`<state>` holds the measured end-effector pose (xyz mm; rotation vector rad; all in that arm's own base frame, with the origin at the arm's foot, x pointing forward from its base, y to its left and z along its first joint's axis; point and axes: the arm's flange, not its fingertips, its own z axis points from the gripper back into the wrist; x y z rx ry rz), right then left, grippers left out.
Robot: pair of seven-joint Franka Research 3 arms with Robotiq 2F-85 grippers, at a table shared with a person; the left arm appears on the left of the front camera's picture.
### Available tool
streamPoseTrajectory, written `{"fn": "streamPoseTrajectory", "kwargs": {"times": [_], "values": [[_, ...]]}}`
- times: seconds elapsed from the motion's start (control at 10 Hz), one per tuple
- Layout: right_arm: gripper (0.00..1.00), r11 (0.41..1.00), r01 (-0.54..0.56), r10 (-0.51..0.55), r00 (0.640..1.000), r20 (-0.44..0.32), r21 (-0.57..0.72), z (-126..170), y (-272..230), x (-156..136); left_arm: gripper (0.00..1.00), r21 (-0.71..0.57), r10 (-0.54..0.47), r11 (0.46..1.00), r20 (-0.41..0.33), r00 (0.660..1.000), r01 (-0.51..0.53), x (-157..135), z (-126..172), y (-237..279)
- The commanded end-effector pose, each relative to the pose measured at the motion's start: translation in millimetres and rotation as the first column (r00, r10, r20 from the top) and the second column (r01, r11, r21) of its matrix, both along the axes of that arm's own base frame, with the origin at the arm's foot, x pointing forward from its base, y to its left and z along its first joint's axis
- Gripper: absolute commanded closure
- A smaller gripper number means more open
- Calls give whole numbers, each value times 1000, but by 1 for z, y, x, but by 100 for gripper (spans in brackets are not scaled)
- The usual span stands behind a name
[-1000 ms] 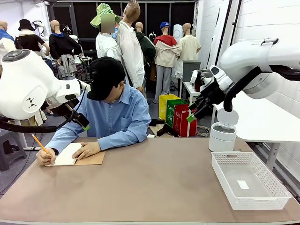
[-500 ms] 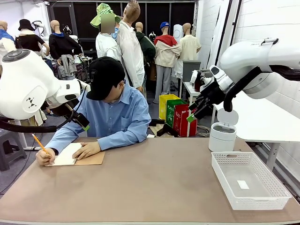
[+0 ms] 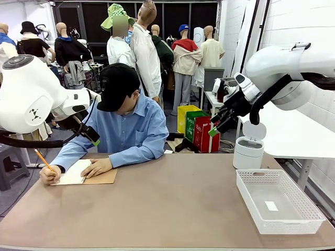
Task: Sort the paper based on its condition.
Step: If a person hands you a paper, place it in the Organizing basket , and if it's crumpled, put it in the Trash can.
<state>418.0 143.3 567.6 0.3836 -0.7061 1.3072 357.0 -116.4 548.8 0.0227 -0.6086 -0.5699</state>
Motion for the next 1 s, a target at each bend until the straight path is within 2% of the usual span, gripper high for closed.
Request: {"fn": "streamPoseTrajectory", "kwargs": {"times": [0.0,0.9], "values": [[0,1000,-3,3,1000,-9,16,0,0,0,0,-3,0,1000,0,1000,0,0,0,0],[0,1000,-3,3,1000,-9,16,0,0,0,0,-3,0,1000,0,1000,0,0,0,0]]}}
